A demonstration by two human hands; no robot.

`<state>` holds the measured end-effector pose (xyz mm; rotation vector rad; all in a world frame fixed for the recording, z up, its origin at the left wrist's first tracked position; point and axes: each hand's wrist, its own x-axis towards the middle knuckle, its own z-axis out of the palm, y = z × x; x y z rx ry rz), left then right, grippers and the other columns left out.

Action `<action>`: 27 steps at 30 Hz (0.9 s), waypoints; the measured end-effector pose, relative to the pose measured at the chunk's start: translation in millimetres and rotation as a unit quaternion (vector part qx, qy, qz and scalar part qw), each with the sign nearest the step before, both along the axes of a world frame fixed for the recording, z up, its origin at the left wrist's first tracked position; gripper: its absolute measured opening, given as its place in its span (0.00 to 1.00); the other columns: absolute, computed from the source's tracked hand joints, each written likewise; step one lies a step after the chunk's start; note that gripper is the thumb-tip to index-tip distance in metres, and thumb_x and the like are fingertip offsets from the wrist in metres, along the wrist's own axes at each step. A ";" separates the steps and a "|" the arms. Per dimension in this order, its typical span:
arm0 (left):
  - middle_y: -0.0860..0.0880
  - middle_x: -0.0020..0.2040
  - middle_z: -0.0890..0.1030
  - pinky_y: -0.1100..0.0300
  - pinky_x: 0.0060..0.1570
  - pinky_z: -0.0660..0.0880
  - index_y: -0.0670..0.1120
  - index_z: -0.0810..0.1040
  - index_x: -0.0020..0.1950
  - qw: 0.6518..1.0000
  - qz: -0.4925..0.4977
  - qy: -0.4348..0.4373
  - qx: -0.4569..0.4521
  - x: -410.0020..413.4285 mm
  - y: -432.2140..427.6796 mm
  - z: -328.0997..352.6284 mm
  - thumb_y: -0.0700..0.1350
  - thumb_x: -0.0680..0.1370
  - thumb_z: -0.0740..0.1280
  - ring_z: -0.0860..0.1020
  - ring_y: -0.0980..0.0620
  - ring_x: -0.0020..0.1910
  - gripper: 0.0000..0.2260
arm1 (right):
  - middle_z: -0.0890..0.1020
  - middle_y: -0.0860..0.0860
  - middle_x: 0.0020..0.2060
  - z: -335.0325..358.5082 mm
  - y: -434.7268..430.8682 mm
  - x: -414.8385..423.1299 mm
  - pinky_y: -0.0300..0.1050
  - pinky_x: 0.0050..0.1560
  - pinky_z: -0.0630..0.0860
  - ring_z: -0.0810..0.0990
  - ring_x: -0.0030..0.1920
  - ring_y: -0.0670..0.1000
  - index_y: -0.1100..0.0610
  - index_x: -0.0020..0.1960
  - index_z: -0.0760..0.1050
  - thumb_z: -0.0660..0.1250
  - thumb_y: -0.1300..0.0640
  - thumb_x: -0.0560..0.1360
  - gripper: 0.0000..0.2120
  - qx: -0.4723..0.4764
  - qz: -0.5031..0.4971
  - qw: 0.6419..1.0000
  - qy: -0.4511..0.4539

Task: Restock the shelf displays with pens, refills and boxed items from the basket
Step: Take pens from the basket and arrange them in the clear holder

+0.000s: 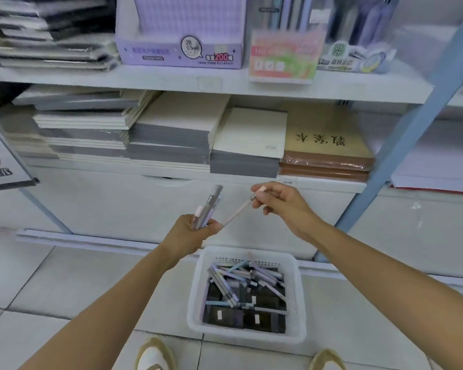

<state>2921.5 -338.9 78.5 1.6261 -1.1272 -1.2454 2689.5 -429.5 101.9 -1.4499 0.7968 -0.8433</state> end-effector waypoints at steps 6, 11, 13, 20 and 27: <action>0.53 0.27 0.65 0.65 0.22 0.57 0.45 0.74 0.42 0.989 -0.043 0.057 -0.129 -8.9 -5.6 113.4 0.50 0.79 0.66 0.59 0.56 0.23 0.10 | 0.82 0.48 0.39 129.9 17.0 10.6 0.37 0.37 0.75 0.79 0.41 0.45 0.55 0.51 0.80 0.63 0.63 0.80 0.08 -0.187 -0.057 0.980 -0.046; 0.51 0.28 0.66 0.65 0.22 0.55 0.45 0.77 0.44 0.967 -0.006 0.069 -0.245 -13.9 -14.5 193.9 0.45 0.81 0.60 0.59 0.55 0.23 0.10 | 0.82 0.54 0.41 227.8 21.3 2.8 0.38 0.35 0.77 0.82 0.35 0.49 0.59 0.50 0.76 0.62 0.63 0.80 0.05 -0.278 -0.104 0.951 -0.087; 0.51 0.29 0.69 0.64 0.23 0.56 0.46 0.78 0.45 0.958 -0.008 0.055 -0.280 -14.0 -17.4 219.0 0.46 0.82 0.60 0.61 0.55 0.22 0.10 | 0.82 0.56 0.40 257.0 16.7 -2.7 0.41 0.36 0.78 0.82 0.35 0.50 0.62 0.51 0.75 0.62 0.62 0.80 0.04 -0.311 -0.129 0.936 -0.102; 0.49 0.31 0.75 0.61 0.26 0.67 0.44 0.77 0.50 0.943 -0.028 0.030 -0.331 -16.9 -26.3 263.7 0.49 0.83 0.60 0.72 0.50 0.26 0.11 | 0.82 0.54 0.38 313.8 -20.8 -13.1 0.38 0.35 0.78 0.83 0.37 0.50 0.63 0.51 0.75 0.63 0.59 0.80 0.07 -0.379 -0.231 0.891 -0.097; 0.49 0.30 0.74 0.64 0.23 0.64 0.45 0.80 0.51 0.942 -0.045 0.028 -0.332 -16.7 -48.4 272.3 0.52 0.81 0.62 0.70 0.53 0.25 0.12 | 0.83 0.58 0.42 313.6 -60.5 -1.7 0.35 0.38 0.77 0.83 0.37 0.50 0.60 0.49 0.76 0.64 0.60 0.80 0.04 -0.388 -0.247 0.888 0.020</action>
